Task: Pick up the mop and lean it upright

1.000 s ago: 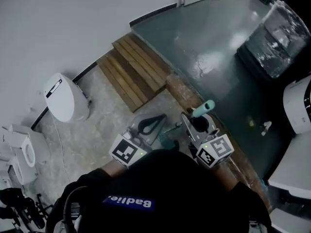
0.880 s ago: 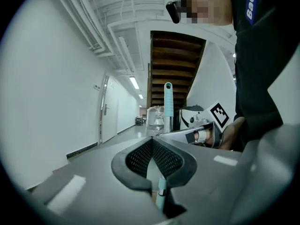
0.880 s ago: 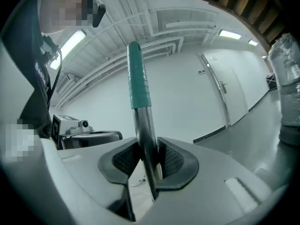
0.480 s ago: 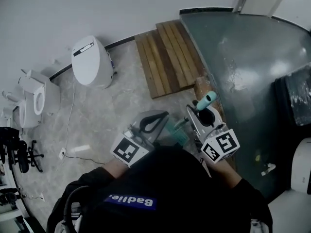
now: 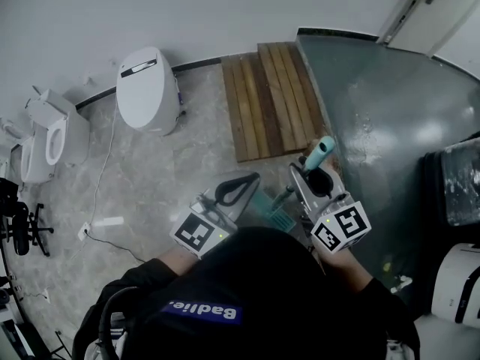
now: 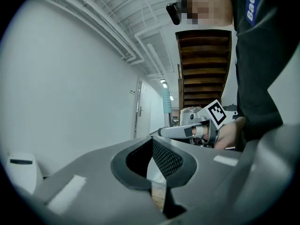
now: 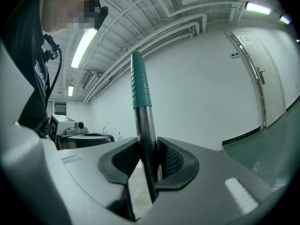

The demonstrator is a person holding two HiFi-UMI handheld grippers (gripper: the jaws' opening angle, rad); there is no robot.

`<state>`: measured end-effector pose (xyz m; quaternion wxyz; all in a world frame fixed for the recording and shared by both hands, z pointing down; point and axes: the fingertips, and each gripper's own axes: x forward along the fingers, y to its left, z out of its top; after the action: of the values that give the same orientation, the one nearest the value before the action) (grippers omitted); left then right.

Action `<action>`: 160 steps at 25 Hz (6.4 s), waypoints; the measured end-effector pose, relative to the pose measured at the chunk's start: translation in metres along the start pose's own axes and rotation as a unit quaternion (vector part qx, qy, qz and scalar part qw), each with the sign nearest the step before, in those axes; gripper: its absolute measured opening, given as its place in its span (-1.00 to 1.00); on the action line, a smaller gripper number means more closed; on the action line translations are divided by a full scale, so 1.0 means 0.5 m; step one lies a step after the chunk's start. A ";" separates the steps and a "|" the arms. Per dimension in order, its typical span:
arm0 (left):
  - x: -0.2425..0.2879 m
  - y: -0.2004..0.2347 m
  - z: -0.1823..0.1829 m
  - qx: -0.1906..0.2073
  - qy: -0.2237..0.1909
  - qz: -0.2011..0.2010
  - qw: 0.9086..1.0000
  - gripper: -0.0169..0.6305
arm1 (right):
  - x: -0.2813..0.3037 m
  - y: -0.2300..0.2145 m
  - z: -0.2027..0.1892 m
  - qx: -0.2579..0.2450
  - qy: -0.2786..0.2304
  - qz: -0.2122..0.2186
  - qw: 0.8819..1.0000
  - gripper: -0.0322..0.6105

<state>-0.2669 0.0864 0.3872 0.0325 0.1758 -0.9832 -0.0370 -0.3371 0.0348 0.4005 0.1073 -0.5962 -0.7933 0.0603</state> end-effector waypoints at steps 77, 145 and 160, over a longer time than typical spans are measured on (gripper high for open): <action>-0.031 1.489 0.103 -0.039 -0.021 0.183 0.982 -0.89 | 1.551 -0.203 0.160 -0.112 0.087 0.235 0.962 -0.60; 0.059 1.868 0.094 -0.088 0.080 0.485 0.866 -0.89 | 2.345 -0.706 -0.296 -0.135 0.369 0.160 0.906 -0.28; 0.052 1.840 0.070 -0.108 0.091 0.492 0.859 -0.89 | 2.274 -0.794 -0.423 -0.056 0.483 0.096 0.868 0.02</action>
<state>-0.6100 0.9399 0.4309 0.1546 -0.3329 -0.9242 -0.1055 -0.9585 1.0064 0.8063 0.4372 -0.6294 -0.5831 -0.2697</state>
